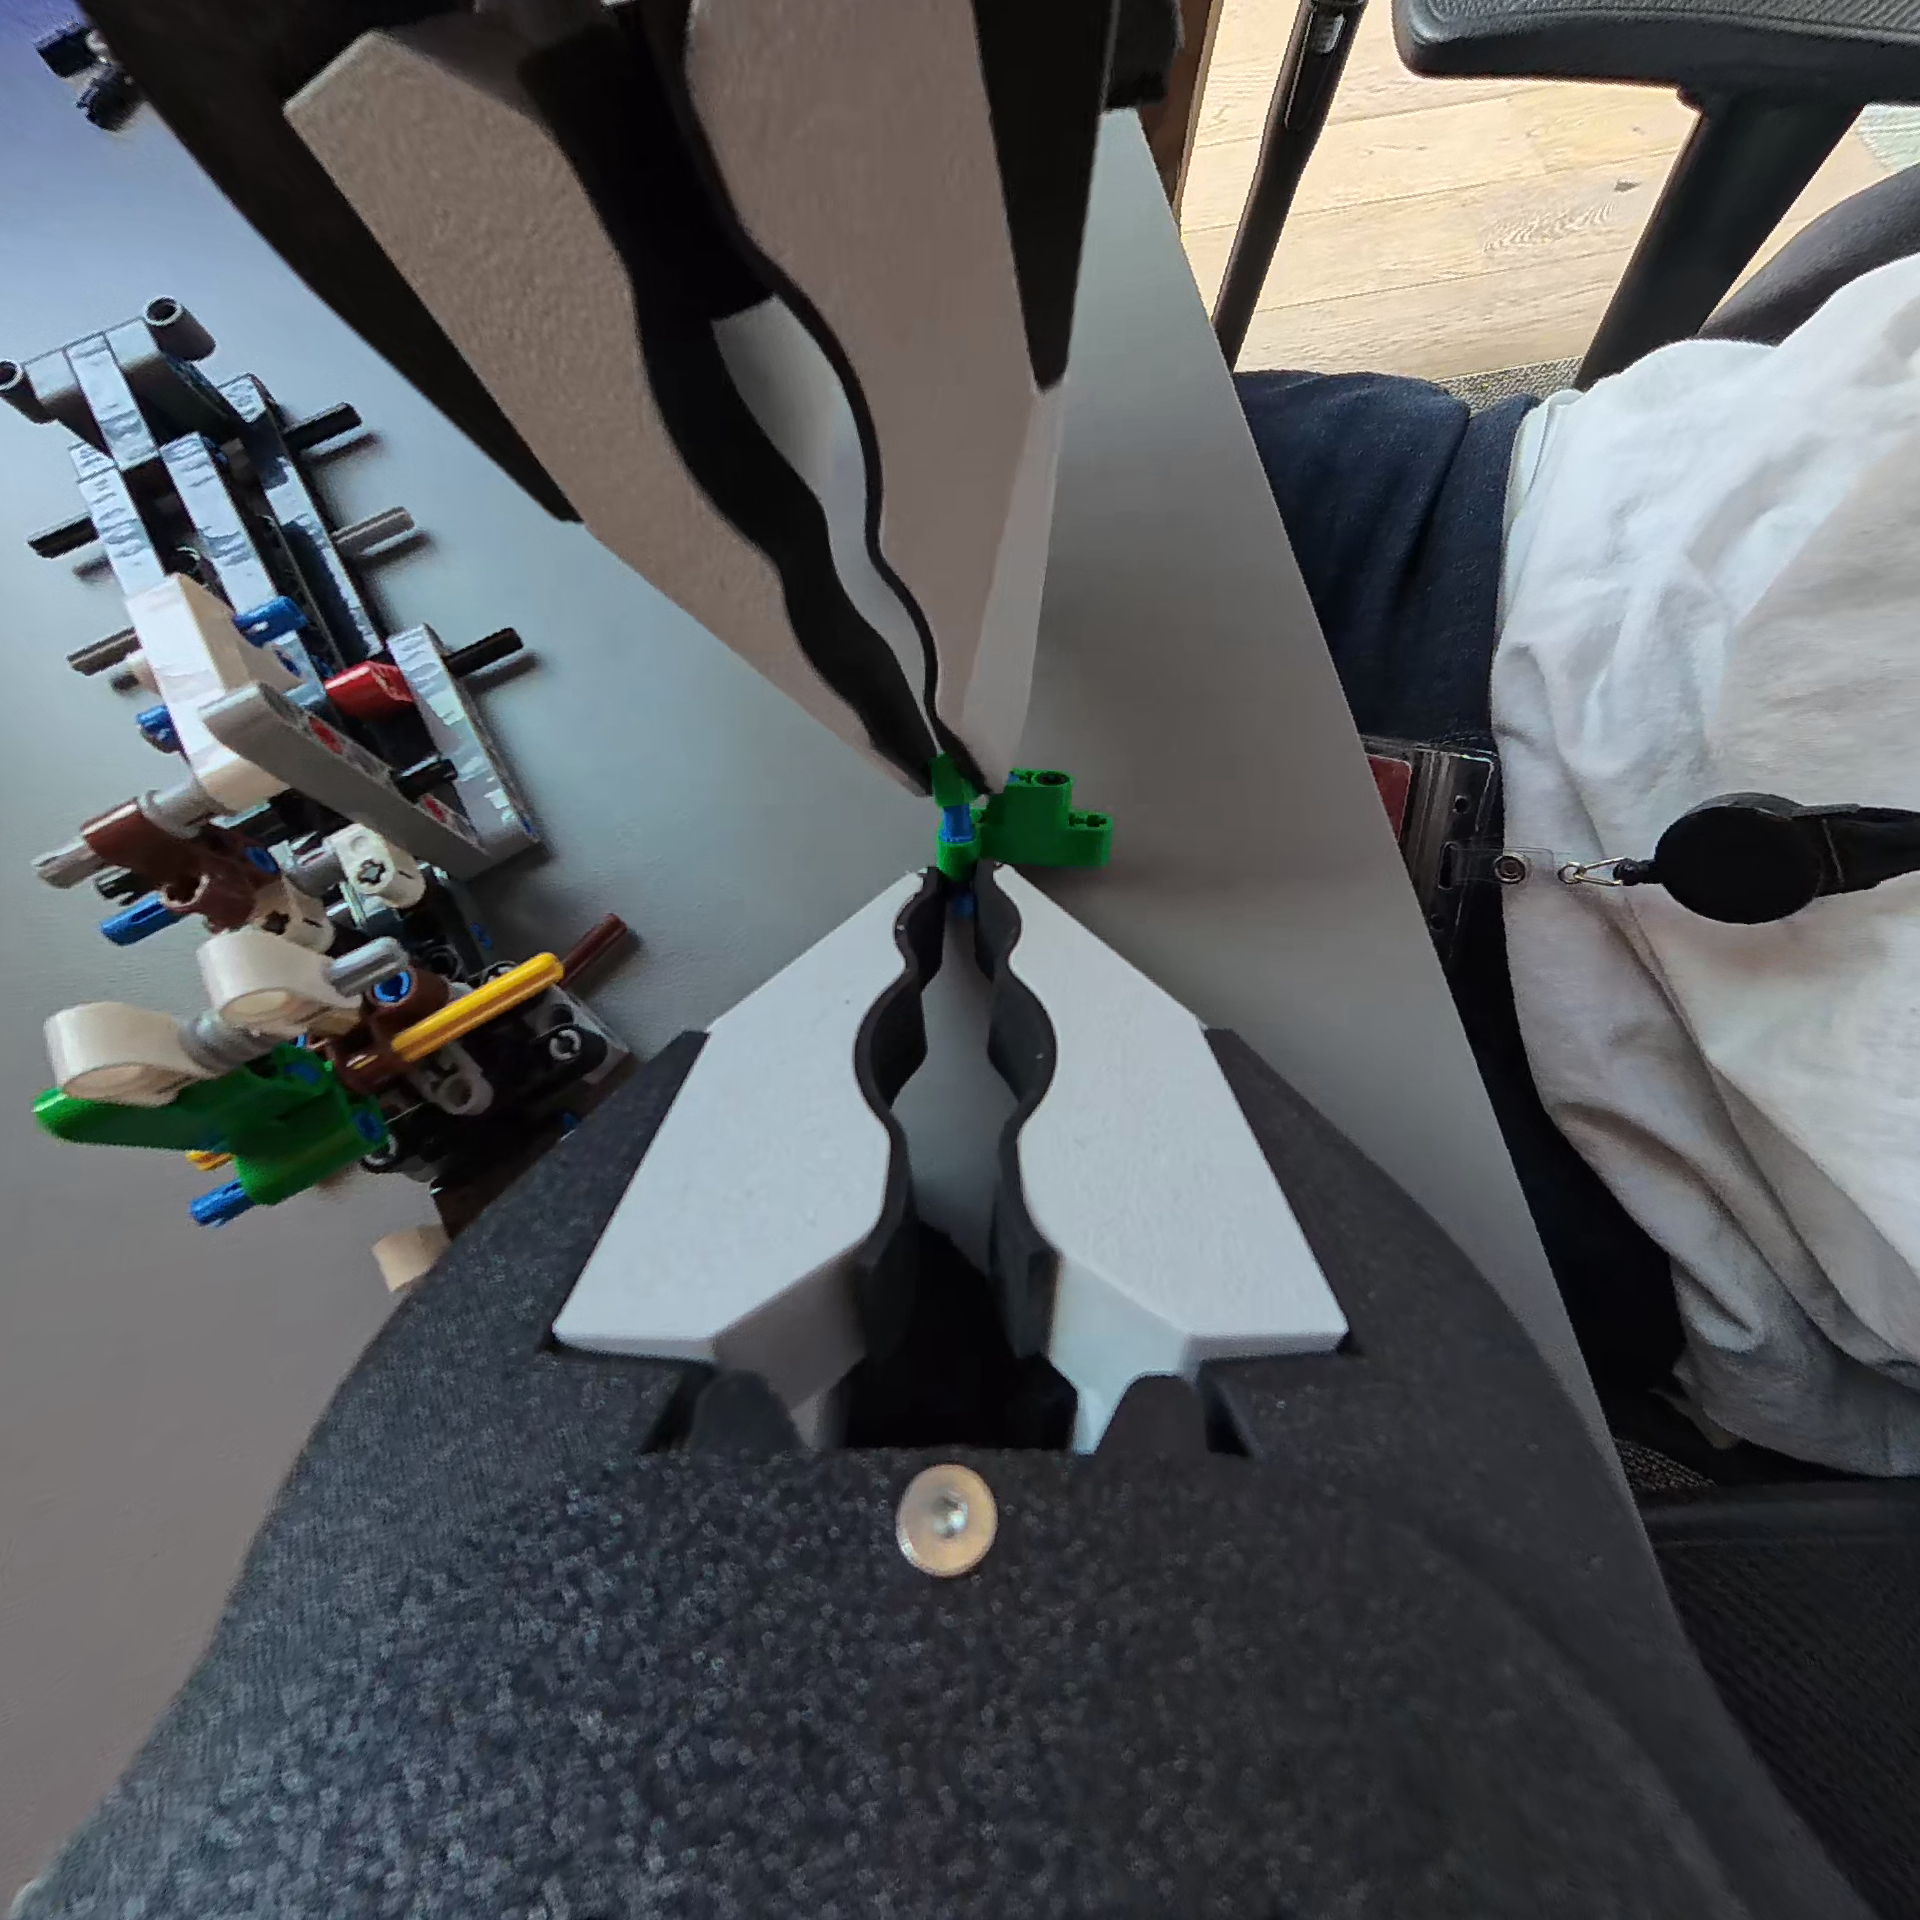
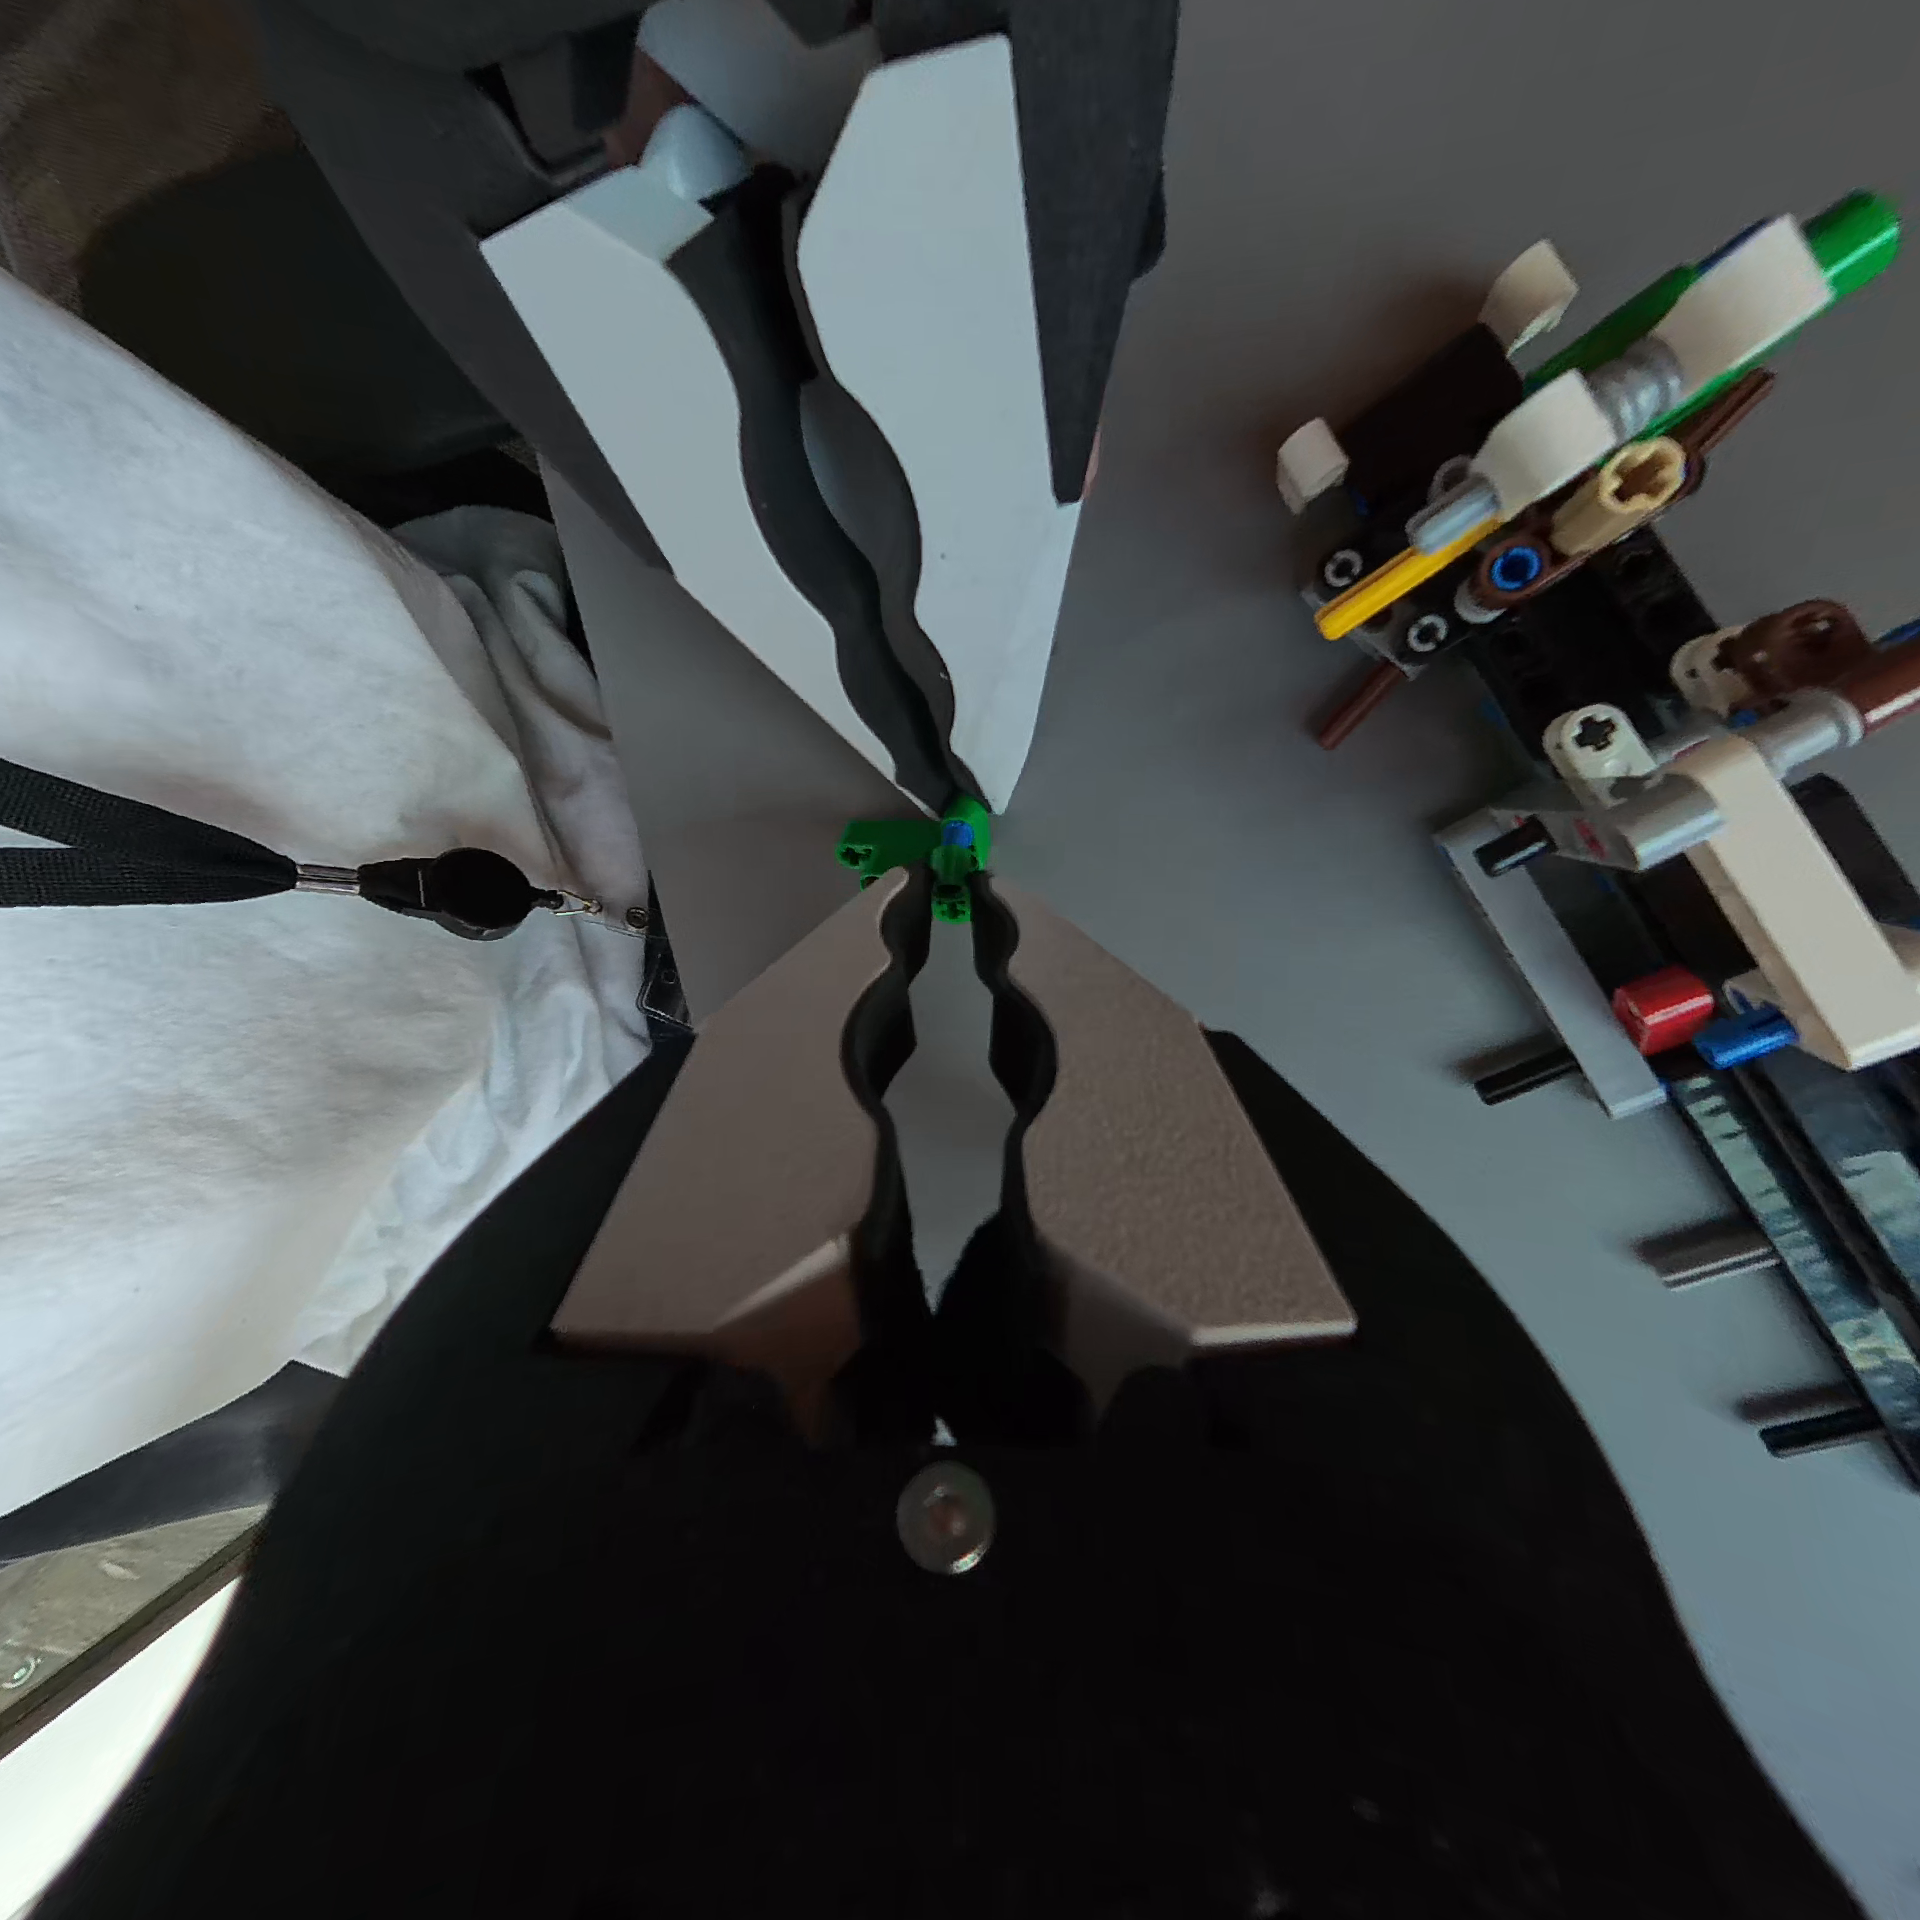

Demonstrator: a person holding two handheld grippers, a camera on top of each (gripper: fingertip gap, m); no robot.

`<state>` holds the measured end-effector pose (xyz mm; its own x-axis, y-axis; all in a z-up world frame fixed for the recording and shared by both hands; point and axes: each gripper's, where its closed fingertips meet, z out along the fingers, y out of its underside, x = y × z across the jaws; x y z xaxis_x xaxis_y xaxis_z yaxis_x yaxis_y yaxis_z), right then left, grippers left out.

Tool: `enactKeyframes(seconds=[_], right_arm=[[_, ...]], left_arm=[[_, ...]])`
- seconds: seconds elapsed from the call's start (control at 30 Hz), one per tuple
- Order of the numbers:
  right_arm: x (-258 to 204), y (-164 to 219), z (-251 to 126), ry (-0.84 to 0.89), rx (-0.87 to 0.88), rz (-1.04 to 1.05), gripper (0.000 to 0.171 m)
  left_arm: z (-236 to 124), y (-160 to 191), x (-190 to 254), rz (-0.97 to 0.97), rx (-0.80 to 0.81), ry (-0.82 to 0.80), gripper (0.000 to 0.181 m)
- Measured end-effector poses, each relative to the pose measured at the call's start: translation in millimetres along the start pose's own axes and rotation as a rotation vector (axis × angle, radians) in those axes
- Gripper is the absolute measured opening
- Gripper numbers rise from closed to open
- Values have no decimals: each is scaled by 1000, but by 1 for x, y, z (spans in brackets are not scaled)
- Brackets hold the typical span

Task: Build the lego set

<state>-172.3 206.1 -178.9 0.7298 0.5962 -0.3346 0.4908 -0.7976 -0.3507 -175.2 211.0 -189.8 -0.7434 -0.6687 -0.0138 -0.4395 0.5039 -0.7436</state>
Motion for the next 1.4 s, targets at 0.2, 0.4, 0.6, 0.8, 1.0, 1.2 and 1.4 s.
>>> enactKeyframes(seconds=[0.2,0.4,0.6,0.8,1.0,1.2,1.4], right_arm=[[1,2,-1,63,68,5,7],[1,1,-4,44,145,18,7],[2,4,-4,136,60,-97,6],[1,2,-2,126,42,-123,6],[4,5,-3,148,35,-122,6],[-1,-7,-22,116,156,-84,6],[-13,-24,-27,-116,339,105,6]], left_arm=[[1,0,0,13,0,-14,3],[0,0,1,7,2,-8,3],[0,-1,1,-3,8,2,3],[1,0,2,45,3,-32,4],[0,0,3,62,6,-39,5],[-11,-13,0,75,113,-67,29],[-26,-33,-4,349,228,-318,33]])
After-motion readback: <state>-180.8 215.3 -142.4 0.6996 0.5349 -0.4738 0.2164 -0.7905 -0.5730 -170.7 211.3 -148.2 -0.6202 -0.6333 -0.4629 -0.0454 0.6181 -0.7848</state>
